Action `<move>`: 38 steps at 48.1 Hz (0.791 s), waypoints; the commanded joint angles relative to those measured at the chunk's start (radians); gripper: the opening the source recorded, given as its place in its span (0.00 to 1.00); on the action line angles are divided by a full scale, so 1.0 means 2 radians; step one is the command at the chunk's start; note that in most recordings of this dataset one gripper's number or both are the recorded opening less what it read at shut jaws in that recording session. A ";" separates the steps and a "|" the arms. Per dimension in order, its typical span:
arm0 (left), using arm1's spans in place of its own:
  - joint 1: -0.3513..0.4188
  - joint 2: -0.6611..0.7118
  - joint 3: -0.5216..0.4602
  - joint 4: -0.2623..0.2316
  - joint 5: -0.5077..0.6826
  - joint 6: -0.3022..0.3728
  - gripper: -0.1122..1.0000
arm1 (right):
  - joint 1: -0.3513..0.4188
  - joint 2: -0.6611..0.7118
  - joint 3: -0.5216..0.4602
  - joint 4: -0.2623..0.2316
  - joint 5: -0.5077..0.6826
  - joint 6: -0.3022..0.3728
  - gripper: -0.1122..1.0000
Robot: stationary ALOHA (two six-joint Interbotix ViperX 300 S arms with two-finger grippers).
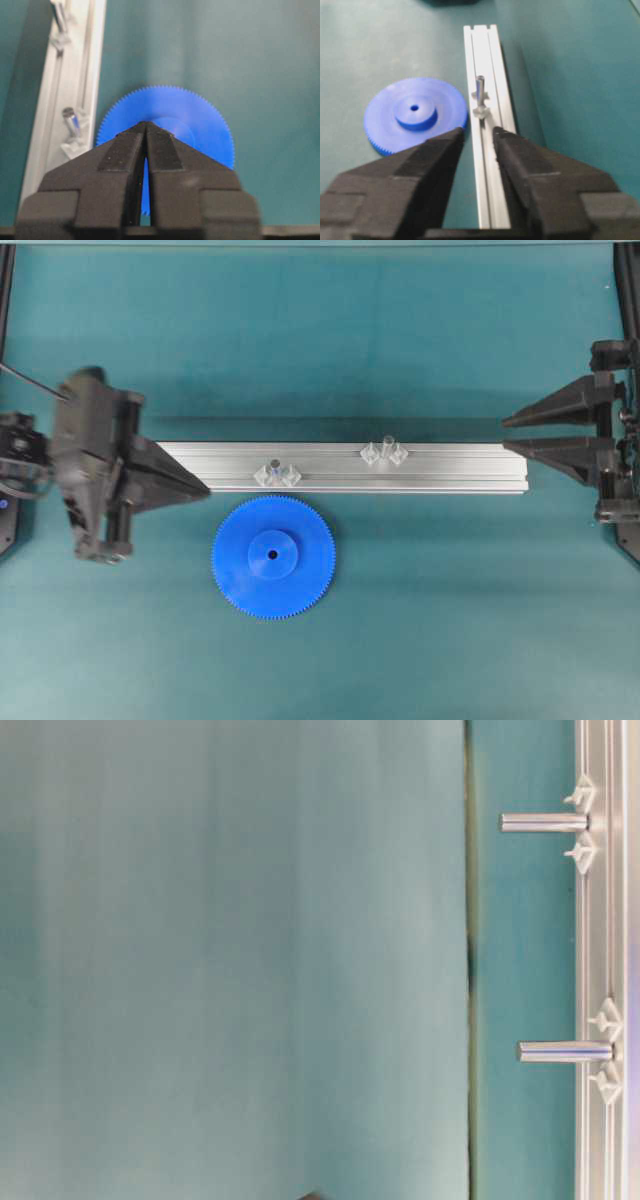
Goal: Insert the large gear onto the shaft.
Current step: 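Move the left gripper toward the large blue gear on the table, then lower the left gripper over the blue gear's hub, fingers straddling it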
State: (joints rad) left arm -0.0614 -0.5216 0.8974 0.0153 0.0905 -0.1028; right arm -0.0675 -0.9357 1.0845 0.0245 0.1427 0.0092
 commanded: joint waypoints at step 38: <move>-0.025 0.147 -0.097 0.001 0.046 -0.001 0.92 | -0.002 -0.035 0.012 -0.002 0.041 0.001 0.73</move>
State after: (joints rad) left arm -0.0982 -0.2408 0.7409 0.0153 0.1856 -0.1028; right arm -0.0675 -1.0063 1.1167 0.0215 0.2178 0.0092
